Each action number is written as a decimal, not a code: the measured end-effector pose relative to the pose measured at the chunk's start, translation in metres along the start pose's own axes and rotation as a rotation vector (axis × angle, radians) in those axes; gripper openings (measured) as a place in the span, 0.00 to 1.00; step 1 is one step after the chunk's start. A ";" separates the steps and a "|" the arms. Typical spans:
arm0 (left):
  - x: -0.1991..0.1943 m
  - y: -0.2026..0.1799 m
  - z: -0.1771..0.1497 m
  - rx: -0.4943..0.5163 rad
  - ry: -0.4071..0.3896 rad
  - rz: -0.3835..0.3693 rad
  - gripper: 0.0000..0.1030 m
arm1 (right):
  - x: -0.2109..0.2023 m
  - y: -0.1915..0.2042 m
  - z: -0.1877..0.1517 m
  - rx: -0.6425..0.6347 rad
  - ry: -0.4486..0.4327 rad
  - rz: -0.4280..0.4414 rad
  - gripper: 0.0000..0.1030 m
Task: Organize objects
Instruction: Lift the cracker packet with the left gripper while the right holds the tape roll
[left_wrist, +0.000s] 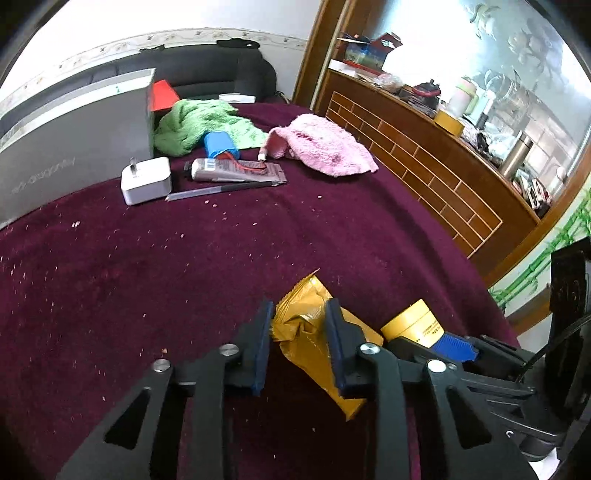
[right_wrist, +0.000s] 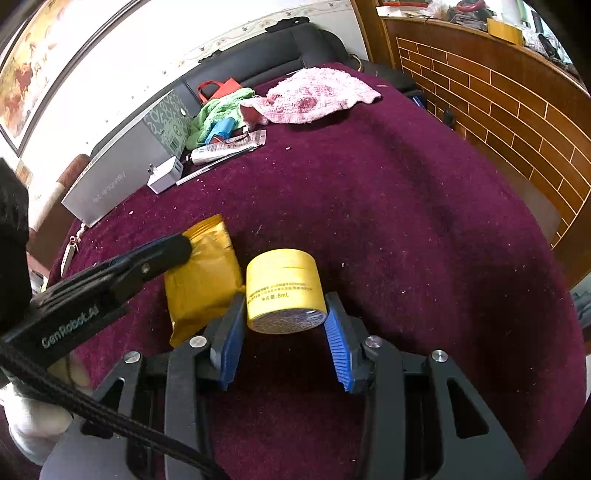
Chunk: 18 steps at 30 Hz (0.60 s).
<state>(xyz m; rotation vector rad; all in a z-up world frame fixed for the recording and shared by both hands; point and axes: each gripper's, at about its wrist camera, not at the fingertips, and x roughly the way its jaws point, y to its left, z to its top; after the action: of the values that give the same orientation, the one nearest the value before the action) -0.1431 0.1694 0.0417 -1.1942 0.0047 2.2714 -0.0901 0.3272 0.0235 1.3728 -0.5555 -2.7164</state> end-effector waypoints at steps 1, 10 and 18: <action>0.001 0.004 -0.001 -0.036 0.004 -0.004 0.34 | 0.000 0.000 0.000 -0.002 -0.001 0.000 0.39; 0.013 -0.001 -0.017 -0.134 -0.020 0.005 0.68 | 0.001 0.001 -0.001 -0.014 -0.008 0.002 0.39; -0.010 0.016 -0.016 -0.136 -0.010 -0.129 0.17 | -0.002 -0.001 -0.002 -0.004 -0.017 0.006 0.37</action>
<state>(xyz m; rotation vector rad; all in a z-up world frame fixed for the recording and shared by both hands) -0.1344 0.1469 0.0354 -1.2160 -0.2277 2.1935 -0.0872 0.3283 0.0234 1.3469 -0.5546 -2.7254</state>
